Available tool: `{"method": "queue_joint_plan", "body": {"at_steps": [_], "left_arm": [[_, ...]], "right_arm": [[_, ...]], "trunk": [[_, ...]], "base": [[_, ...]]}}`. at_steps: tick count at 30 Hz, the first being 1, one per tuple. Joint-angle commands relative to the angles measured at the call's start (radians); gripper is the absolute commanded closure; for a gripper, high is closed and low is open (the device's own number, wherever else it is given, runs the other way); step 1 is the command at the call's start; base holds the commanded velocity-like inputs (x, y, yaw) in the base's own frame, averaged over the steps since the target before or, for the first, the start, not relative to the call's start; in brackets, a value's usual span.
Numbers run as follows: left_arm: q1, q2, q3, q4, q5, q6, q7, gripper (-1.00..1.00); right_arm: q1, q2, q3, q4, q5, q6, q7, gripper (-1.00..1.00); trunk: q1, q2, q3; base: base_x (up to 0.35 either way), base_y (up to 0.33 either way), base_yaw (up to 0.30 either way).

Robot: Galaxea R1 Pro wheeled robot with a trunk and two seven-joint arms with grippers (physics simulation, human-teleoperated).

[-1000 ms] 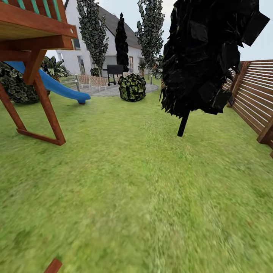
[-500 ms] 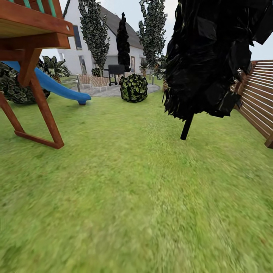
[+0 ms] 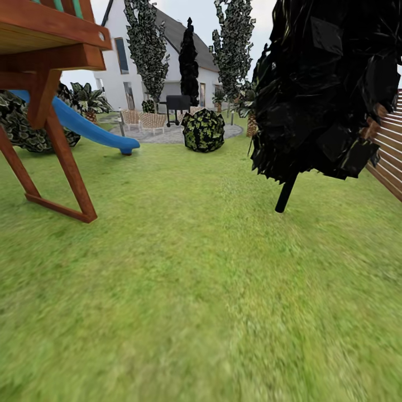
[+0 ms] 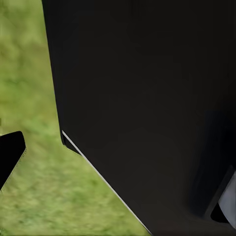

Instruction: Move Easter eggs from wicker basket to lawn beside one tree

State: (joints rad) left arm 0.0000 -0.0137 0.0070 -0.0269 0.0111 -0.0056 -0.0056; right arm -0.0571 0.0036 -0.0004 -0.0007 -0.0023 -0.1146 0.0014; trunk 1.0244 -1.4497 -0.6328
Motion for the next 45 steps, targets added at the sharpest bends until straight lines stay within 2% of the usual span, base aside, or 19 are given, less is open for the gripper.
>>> {"method": "queue_joint_plan", "body": {"at_steps": [1,8,12,45], "left_arm": [[0.0,0.0,0.001,-0.001,0.001,-0.001,-0.001,-1.0],[0.0,0.0,0.001,-0.001,0.001,-0.001,0.002,-1.0],[0.0,0.0,0.001,-0.001,0.003,-0.001,0.003,-1.0],[0.0,0.0,0.001,-0.001,0.003,-0.001,0.004,-1.0]], "right_arm": [[-0.001,0.0,-0.001,0.001,0.0,-0.003,0.0,-1.0],[-0.001,-0.004,0.003,0.007,-0.003,0.0,-0.006,-1.0],[-0.001,-0.022,0.003,-0.009,0.004,-0.004,-0.007,-1.0],[-0.001,-0.022,0.005,-0.013,0.005,-0.003,-0.006,-1.0]], "trunk": [[0.001,0.0,-0.001],[0.001,0.0,-0.001],[0.001,0.0,-0.001],[0.001,0.0,-0.001]], "base": [[0.34,0.0,0.0],[0.34,0.0,0.0],[0.34,0.0,0.0],[0.34,0.0,0.0]]}}
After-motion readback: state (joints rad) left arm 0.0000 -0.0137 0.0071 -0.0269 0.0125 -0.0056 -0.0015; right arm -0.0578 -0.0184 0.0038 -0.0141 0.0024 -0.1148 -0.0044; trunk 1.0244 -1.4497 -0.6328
